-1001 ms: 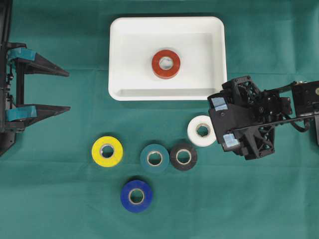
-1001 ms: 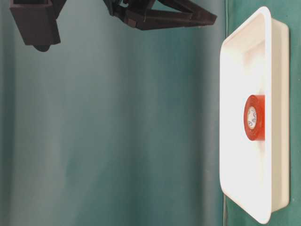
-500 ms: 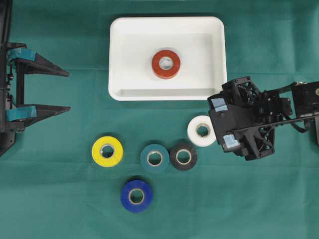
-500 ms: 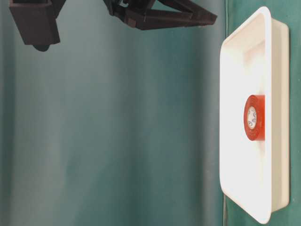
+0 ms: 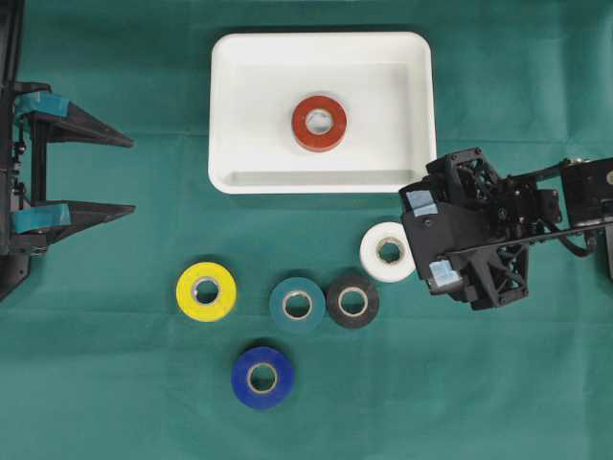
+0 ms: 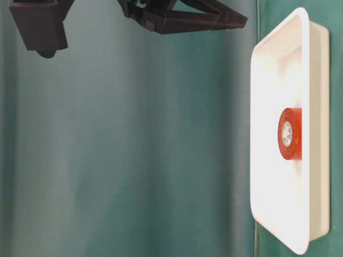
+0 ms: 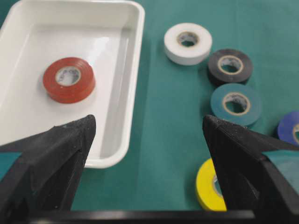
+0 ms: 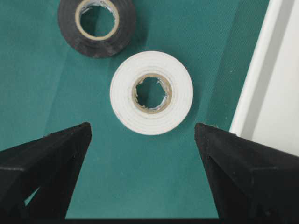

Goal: Pick up the tape from a random location and place it into the white case.
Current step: 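Lower the right gripper over the white tape roll's rim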

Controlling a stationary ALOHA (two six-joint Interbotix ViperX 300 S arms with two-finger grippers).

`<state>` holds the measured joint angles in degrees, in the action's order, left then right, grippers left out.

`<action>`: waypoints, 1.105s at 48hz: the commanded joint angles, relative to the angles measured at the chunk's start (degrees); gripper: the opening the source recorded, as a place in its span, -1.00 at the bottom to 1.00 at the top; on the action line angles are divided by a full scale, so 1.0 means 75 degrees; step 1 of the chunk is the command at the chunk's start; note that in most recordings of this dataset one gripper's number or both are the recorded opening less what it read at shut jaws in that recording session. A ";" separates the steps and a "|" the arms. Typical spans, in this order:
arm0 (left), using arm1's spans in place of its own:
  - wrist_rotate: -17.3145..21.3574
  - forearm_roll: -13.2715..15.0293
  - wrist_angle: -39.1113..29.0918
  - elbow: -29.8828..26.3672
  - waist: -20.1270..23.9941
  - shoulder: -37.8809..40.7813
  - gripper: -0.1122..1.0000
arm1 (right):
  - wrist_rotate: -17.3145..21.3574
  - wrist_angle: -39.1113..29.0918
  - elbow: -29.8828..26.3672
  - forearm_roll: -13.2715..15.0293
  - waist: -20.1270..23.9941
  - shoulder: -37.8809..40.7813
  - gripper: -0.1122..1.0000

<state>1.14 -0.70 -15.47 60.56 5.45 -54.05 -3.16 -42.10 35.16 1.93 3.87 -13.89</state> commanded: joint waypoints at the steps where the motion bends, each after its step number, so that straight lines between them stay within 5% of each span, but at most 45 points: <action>1: -0.0012 0.0023 0.0070 -0.0094 -0.0012 0.0047 0.89 | 0.0035 0.0035 -0.0199 0.0012 0.0035 -0.0047 0.85; 25: -0.0012 0.0012 0.0070 -0.0082 -0.0012 0.0047 0.89 | 0.0117 0.0457 -0.0129 -0.0023 0.0187 0.0539 0.85; 53: -0.0012 0.0012 0.0070 -0.0070 -0.0012 0.0047 0.89 | 0.0316 0.2332 0.0504 -0.0070 0.0258 0.1734 0.85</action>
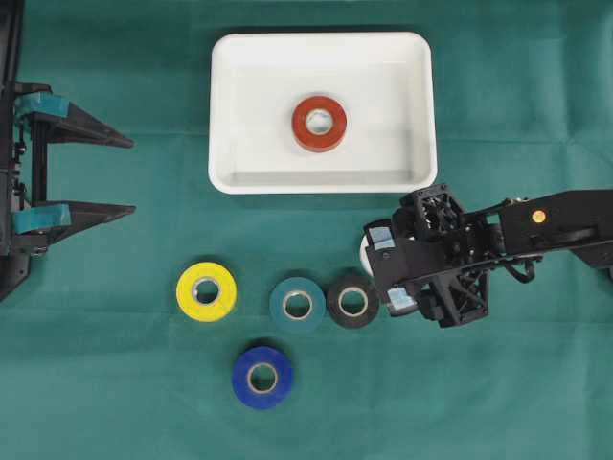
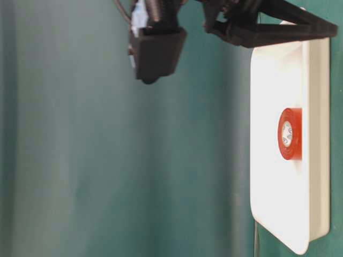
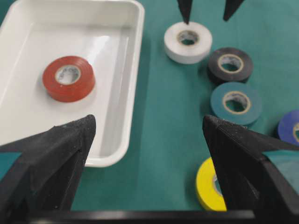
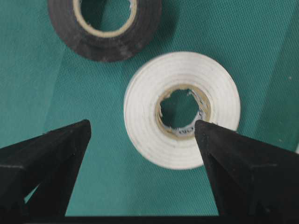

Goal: Pick up the tape from a random location and place it into the white case.
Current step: 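Lower the right gripper over the white tape roll's rim, then close the right gripper on the white tape roll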

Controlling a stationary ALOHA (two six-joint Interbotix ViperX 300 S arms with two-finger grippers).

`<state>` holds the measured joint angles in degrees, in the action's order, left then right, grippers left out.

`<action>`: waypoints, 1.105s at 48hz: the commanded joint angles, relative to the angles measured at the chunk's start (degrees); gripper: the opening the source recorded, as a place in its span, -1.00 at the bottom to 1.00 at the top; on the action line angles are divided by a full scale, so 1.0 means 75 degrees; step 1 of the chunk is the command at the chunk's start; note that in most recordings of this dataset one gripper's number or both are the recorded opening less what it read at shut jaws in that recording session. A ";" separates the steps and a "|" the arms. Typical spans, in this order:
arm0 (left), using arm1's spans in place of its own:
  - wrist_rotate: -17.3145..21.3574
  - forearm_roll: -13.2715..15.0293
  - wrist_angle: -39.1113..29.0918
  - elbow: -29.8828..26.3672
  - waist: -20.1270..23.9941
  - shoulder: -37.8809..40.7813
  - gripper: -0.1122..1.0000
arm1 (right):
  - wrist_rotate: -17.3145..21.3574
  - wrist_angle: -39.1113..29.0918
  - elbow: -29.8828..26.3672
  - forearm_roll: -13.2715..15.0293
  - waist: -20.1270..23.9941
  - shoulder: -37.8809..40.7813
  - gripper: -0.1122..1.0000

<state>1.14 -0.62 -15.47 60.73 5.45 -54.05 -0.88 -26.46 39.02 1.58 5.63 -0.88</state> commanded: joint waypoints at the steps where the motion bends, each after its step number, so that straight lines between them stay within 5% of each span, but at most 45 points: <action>1: -0.0012 0.0000 0.0070 -0.0094 -0.0012 0.0059 0.89 | 0.0012 0.0293 0.0000 -0.0023 0.0023 0.0035 0.85; 33: -0.0012 0.0012 0.0070 -0.0082 -0.0012 0.0059 0.89 | 0.0023 0.0902 0.0035 -0.0023 0.0012 0.0680 0.78; 38: -0.0012 0.0012 0.0070 -0.0082 -0.0012 0.0047 0.89 | 0.0023 0.0961 0.0023 -0.0023 -0.0012 0.0680 0.58; 46: -0.0012 0.0012 0.0070 -0.0070 -0.0012 0.0059 0.89 | 0.0023 0.0949 0.0012 -0.0023 -0.0082 0.0668 -0.17; 53: -0.0012 0.0012 0.0070 -0.0059 -0.0012 0.0059 0.89 | 0.0012 0.0926 -0.0012 -0.0023 -0.0094 0.0668 -0.21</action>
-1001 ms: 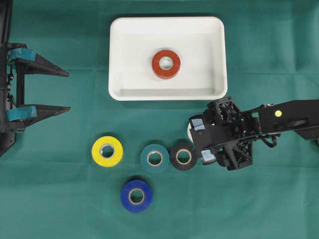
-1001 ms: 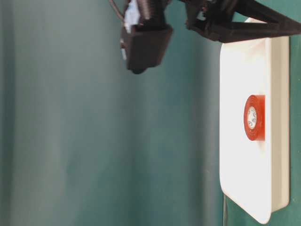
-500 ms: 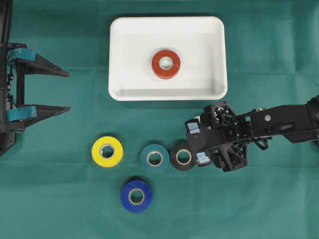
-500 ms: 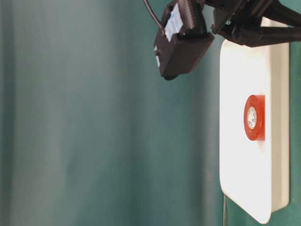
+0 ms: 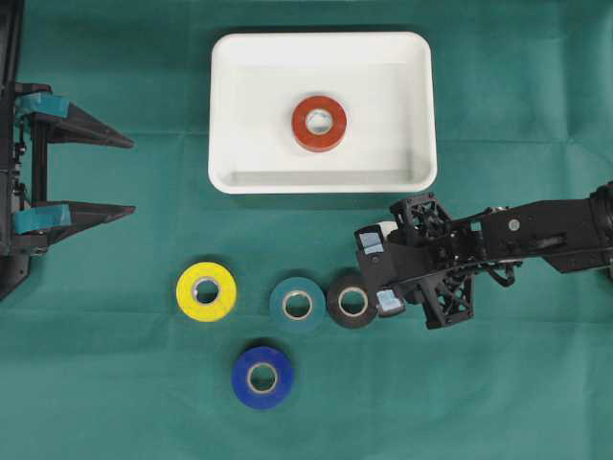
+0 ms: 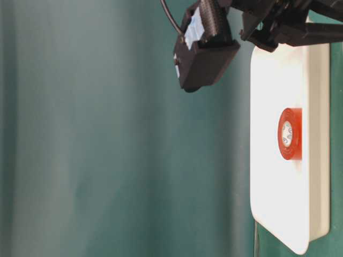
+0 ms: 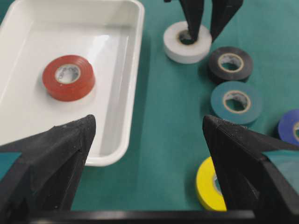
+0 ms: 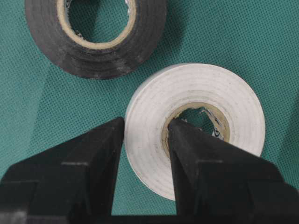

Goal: Pick up the tape from a random location and place it into the white case.
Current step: 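Close the right gripper on the white tape roll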

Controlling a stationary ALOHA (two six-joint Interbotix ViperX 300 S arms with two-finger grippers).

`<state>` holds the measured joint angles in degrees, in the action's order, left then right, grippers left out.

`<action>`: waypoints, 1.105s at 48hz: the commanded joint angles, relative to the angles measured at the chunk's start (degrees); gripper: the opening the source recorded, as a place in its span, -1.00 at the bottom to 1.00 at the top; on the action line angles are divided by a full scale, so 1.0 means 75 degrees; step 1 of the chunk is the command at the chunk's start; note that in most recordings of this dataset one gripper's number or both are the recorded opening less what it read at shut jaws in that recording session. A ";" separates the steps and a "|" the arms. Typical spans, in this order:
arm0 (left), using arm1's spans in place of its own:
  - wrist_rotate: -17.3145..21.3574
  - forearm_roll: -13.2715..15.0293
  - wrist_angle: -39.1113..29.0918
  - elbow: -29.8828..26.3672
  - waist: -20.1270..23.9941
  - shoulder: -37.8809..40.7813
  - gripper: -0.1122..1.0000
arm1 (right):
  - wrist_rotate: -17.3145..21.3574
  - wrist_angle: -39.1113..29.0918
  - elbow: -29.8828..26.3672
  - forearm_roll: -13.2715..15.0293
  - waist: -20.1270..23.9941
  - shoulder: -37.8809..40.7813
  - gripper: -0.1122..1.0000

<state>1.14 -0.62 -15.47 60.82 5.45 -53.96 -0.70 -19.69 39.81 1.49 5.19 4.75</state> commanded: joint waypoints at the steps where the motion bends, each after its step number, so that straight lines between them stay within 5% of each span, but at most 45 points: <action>1: -0.0012 0.0000 0.0070 -0.0082 -0.0012 0.0047 0.89 | -0.0012 0.0023 -0.0105 0.0000 -0.0035 -0.0070 -0.21; 25: -0.0012 0.0000 0.0070 -0.0082 -0.0012 0.0047 0.89 | -0.0012 -0.0082 -0.0176 -0.0012 -0.0035 -0.0270 -0.21; 53: -0.0012 0.0000 0.0070 -0.0070 -0.0012 0.0047 0.89 | 0.0023 -0.2051 -0.1148 -0.0012 -0.0012 -0.1359 -0.21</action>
<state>1.14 -0.62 -15.47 60.91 5.54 -54.05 -0.70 -33.49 33.75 1.49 5.10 -3.25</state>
